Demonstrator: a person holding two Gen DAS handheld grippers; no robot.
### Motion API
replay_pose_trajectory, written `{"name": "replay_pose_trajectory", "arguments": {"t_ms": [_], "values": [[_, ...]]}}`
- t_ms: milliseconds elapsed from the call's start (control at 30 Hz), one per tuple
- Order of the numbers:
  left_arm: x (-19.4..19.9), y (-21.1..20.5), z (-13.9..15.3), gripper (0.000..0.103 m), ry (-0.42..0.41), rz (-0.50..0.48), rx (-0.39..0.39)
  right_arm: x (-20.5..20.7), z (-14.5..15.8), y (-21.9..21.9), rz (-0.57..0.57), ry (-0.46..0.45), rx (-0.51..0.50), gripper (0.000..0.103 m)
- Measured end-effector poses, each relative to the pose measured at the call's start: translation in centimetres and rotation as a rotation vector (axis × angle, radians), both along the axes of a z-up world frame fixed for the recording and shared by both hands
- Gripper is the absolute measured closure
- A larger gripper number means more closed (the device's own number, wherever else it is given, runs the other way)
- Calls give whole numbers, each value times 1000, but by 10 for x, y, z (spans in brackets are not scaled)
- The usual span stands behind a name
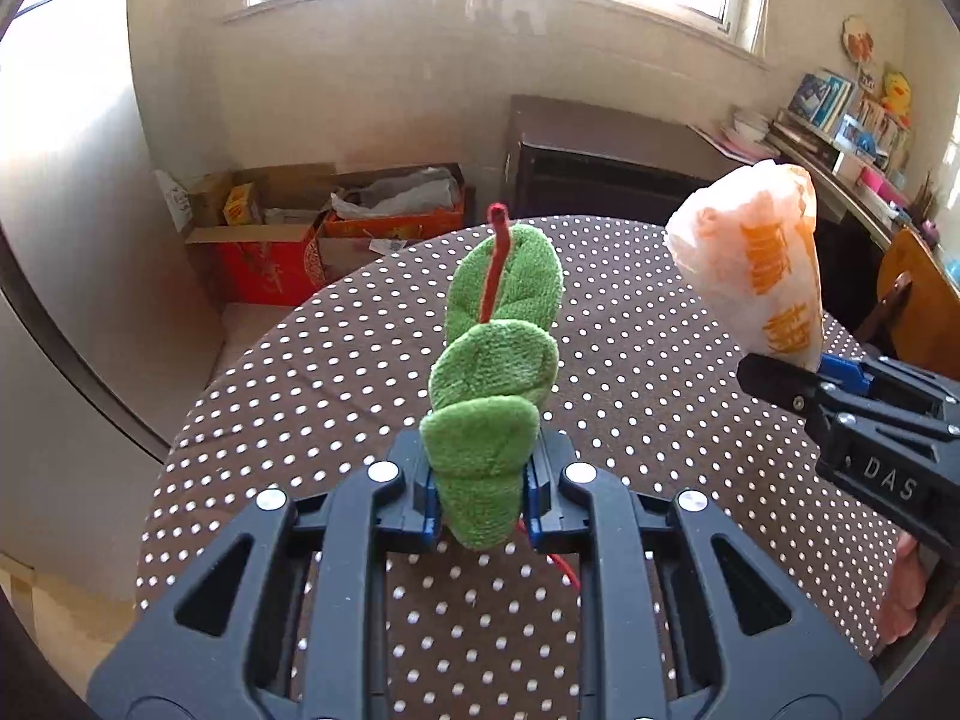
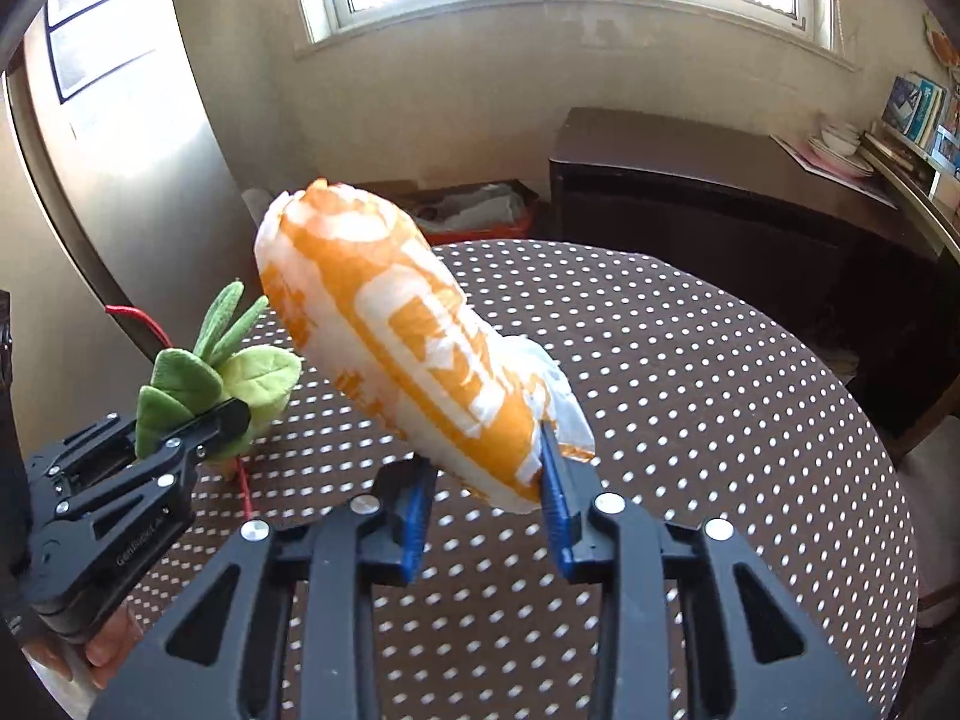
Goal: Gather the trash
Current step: 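Carry the leaf toy and bread bag over the bucket and open both grippers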
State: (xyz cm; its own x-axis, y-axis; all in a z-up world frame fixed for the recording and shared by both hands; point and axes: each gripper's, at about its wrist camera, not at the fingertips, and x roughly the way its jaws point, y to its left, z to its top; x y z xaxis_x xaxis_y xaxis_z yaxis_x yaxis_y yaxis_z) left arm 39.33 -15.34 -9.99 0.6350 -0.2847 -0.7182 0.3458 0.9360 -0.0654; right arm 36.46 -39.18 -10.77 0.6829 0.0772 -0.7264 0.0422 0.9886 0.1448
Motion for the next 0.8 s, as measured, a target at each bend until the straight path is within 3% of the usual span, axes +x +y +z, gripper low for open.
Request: {"name": "replay_pose_trajectory", "arguments": {"t_ms": [400, 800], "values": [[-54, 63, 23, 83, -31, 75, -39, -50, 18, 59, 65, -27, 51, 71], [-113, 163, 32, 83, -48, 209, -54, -89, 28, 153, 198, -46, 80, 71]]}}
